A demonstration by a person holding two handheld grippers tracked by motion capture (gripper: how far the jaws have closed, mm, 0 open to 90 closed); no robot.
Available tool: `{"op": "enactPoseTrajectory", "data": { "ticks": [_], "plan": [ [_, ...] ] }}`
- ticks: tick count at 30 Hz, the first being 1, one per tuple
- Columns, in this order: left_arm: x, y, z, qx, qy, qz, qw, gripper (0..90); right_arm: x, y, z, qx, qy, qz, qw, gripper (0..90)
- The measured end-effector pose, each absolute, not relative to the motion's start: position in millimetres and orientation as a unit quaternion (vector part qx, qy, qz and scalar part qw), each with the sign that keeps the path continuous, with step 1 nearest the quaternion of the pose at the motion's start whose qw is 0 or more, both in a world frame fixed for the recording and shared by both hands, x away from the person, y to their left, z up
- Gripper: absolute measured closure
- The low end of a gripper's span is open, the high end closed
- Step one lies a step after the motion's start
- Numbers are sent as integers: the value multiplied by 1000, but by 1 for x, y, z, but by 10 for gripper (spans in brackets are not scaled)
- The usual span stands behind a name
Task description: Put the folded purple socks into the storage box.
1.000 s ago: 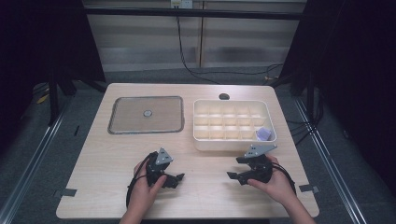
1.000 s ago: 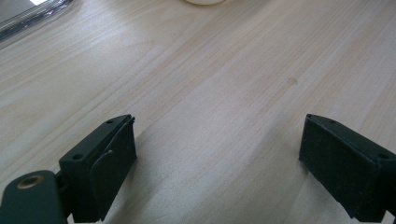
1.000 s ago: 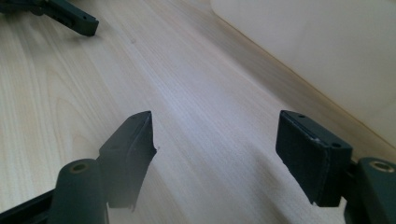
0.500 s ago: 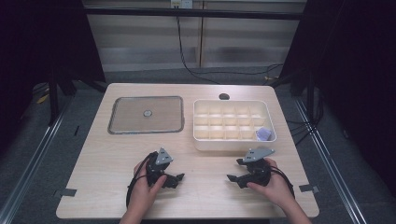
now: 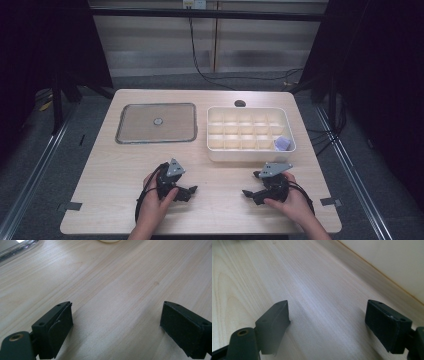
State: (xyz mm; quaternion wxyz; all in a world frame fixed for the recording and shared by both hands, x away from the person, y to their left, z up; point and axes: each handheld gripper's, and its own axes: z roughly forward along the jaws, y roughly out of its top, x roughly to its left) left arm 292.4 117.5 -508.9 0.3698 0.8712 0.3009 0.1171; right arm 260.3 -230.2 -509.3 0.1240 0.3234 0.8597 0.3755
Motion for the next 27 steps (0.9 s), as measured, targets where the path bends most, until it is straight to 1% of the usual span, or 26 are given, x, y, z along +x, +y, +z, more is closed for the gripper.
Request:
{"op": "enactPoseTrajectory", "data": {
  "ticks": [5, 27],
  "plan": [
    [292, 117, -509, 871, 301, 117, 370, 103, 260, -230, -511, 320, 859, 379, 127, 173],
    [292, 117, -509, 871, 301, 117, 370, 103, 260, -230, -511, 327, 857, 378, 128, 171]
  ]
}}
